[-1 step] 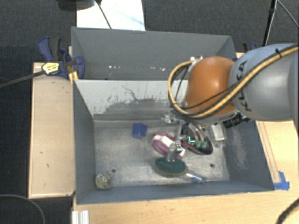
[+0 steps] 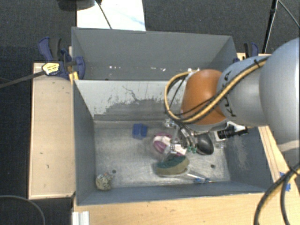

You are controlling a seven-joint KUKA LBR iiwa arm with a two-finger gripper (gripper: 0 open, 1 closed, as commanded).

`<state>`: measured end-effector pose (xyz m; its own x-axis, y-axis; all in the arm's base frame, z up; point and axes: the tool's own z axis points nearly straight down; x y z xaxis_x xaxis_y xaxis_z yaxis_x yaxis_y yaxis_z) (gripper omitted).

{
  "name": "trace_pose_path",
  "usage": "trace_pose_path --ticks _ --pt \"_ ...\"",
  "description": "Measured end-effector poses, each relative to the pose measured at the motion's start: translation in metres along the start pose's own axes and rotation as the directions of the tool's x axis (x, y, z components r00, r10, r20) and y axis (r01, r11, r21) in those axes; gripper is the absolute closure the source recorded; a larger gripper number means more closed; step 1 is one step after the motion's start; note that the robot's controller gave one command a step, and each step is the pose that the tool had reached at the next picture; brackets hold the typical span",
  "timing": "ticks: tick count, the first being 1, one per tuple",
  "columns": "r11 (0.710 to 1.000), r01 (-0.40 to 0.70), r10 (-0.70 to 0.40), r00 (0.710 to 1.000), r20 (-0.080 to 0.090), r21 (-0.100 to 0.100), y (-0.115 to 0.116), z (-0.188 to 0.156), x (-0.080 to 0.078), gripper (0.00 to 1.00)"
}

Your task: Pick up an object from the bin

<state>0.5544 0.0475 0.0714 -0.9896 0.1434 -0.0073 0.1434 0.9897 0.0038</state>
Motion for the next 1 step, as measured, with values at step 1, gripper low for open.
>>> trace_pose_path --ticks 1 --pt "1.0 0.0 0.0 1.0 -0.007 0.001 0.0004 -0.0009 0.0018 1.0"
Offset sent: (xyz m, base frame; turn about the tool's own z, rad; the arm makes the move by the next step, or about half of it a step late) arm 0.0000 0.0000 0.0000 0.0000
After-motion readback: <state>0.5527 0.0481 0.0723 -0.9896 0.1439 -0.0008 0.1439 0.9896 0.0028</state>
